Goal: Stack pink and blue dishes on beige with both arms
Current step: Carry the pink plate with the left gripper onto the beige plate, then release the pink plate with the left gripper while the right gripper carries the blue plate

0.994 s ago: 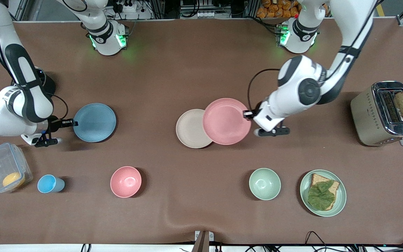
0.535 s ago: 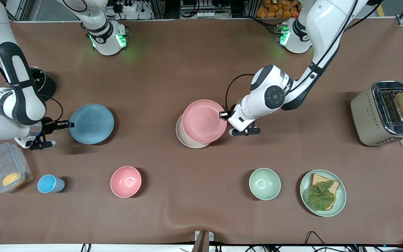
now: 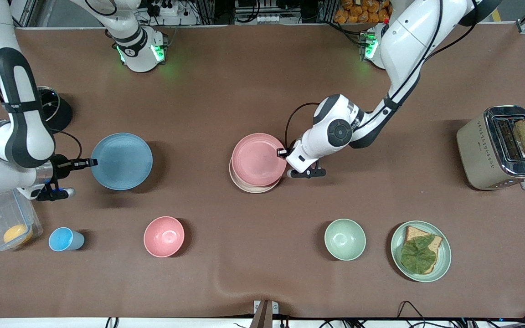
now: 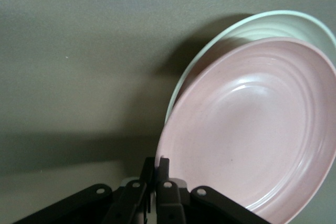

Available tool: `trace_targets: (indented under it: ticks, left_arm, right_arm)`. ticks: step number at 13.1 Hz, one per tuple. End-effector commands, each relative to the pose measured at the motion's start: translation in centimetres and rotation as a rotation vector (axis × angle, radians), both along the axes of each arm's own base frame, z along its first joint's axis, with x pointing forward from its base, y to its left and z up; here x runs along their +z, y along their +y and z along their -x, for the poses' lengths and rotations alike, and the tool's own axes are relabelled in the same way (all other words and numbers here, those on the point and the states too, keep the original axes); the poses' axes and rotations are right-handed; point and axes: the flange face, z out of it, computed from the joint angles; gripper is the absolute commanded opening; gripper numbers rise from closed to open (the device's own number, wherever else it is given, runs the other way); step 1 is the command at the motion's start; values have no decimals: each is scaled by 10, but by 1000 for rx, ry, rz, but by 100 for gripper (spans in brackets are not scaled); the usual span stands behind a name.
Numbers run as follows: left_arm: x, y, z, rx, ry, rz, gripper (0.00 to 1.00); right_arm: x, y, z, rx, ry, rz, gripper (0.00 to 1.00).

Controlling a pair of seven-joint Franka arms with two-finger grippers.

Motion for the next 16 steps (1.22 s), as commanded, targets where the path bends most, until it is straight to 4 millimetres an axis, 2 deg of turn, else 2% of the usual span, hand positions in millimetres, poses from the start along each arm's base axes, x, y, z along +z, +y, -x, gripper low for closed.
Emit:
trace_targets:
  ticks: [1, 7, 9, 11, 16]
  left_arm:
    - [-1, -15, -2, 0, -27, -14, 0]
    - [2, -16, -10, 14, -36, -5, 0]
    - [2, -16, -11, 15, -37, -4, 0]
    - [2, -18, -13, 17, -39, 1, 0]
    - [0, -17, -14, 18, -36, 1, 0]
  right_arm:
    - [8, 38, -8, -35, 27, 28, 0]
    - [23, 135, -16, -117, 42, 34, 0]
    - [26, 160, -15, -131, 47, 42, 0]
    - [30, 168, -16, -158, 52, 8, 0]
    - [32, 162, -17, -160, 52, 6, 0]
